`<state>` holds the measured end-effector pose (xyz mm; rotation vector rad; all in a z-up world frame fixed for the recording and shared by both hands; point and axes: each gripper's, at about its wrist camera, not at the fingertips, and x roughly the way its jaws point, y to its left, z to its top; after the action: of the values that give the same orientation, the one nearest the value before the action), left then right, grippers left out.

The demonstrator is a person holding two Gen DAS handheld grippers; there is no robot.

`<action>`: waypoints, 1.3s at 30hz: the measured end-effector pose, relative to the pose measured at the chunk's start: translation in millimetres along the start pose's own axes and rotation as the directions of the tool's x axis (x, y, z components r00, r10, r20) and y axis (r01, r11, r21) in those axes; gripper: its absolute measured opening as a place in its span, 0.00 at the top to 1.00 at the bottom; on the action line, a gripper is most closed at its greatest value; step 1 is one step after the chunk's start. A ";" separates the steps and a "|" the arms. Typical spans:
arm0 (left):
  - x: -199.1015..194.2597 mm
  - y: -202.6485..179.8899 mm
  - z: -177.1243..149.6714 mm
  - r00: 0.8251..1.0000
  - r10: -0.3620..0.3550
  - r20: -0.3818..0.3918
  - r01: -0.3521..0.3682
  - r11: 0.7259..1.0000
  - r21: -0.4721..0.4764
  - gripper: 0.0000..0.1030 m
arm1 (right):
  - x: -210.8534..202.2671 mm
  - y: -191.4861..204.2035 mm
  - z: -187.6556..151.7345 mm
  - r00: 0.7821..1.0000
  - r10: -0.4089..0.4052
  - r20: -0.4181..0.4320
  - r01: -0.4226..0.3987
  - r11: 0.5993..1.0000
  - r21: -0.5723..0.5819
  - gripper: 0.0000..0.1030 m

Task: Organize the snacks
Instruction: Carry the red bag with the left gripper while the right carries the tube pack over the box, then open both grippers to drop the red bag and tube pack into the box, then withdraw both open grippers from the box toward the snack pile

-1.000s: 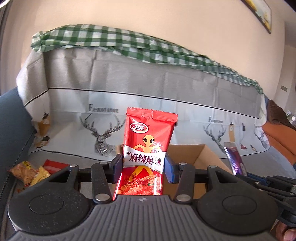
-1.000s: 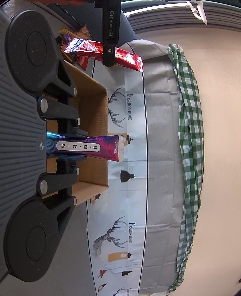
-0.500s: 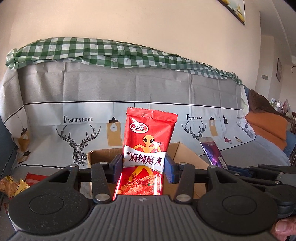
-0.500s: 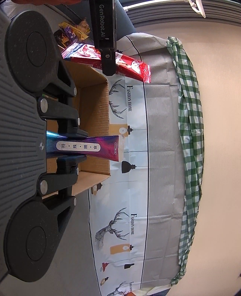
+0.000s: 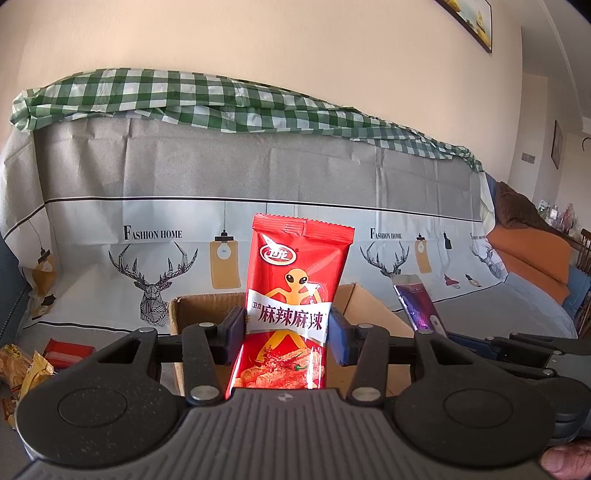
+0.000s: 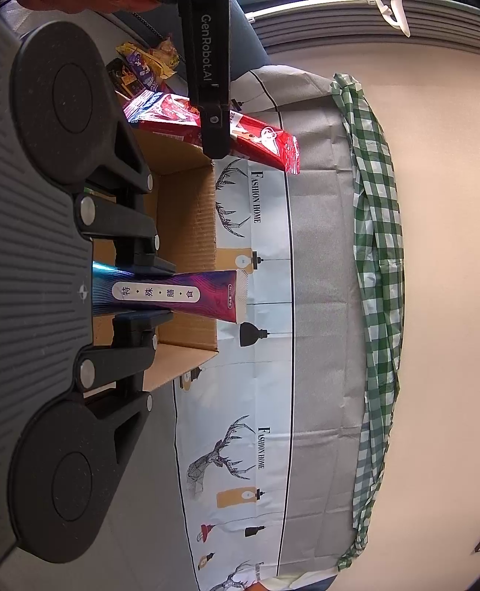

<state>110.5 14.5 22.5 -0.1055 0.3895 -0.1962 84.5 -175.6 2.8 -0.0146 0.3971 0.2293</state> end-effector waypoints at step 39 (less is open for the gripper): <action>-18.5 44.6 -8.0 0.994 0.108 -0.027 -0.107 0.994 0.011 0.17 | 7.2 42.3 -8.4 0.989 -0.126 0.072 0.121 0.991 0.061 0.16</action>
<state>98.2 61.4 15.8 -0.0723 0.4203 -0.0934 78.3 -133.3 -6.4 0.0246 0.3258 0.0959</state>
